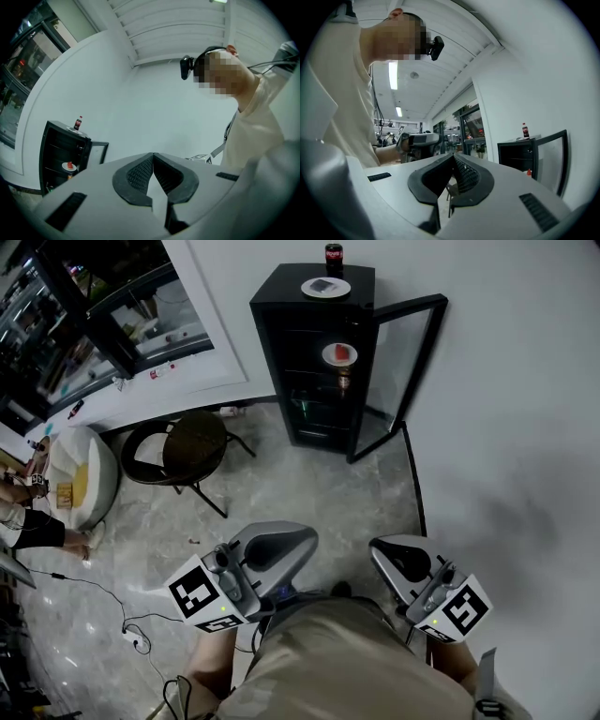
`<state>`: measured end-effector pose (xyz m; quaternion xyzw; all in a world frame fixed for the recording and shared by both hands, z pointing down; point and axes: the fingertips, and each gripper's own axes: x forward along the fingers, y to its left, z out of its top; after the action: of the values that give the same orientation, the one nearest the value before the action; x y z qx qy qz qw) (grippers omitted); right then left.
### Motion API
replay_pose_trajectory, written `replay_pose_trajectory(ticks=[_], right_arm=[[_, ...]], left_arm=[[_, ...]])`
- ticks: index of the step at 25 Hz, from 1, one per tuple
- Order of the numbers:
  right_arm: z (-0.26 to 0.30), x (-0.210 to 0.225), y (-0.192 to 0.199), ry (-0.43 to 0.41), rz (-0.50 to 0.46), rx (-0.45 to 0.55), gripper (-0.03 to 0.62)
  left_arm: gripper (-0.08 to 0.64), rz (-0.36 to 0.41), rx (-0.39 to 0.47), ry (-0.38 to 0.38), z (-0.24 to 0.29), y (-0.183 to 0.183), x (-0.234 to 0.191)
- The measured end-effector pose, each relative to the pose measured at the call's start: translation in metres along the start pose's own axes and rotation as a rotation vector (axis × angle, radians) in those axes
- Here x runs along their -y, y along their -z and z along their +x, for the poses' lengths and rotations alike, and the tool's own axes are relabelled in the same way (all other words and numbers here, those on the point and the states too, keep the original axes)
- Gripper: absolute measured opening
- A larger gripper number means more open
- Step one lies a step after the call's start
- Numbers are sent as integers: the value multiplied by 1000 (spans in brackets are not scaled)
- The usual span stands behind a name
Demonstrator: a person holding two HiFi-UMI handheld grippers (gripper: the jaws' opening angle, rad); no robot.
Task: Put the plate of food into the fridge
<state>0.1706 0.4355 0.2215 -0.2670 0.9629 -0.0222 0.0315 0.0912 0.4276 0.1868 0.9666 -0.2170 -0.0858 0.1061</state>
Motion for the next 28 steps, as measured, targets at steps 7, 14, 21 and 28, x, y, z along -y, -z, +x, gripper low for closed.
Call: replay_pose_trajectory(ticks=[7,14,21,28], right_arm=[[6,-12,10,-175,49,-69,18],[17,-43,32,-357,161,-137,19],[33,-65,39,-413,221,-191,20],[69,-73,38,-556,224,-248,20]], left_arm=[[9,8,-26,42,32,3,23],[9,-4,-76,120,48,21,37],[9,-66,-78,192,52,38,30],[9,-145,-72,272,52,45,6]])
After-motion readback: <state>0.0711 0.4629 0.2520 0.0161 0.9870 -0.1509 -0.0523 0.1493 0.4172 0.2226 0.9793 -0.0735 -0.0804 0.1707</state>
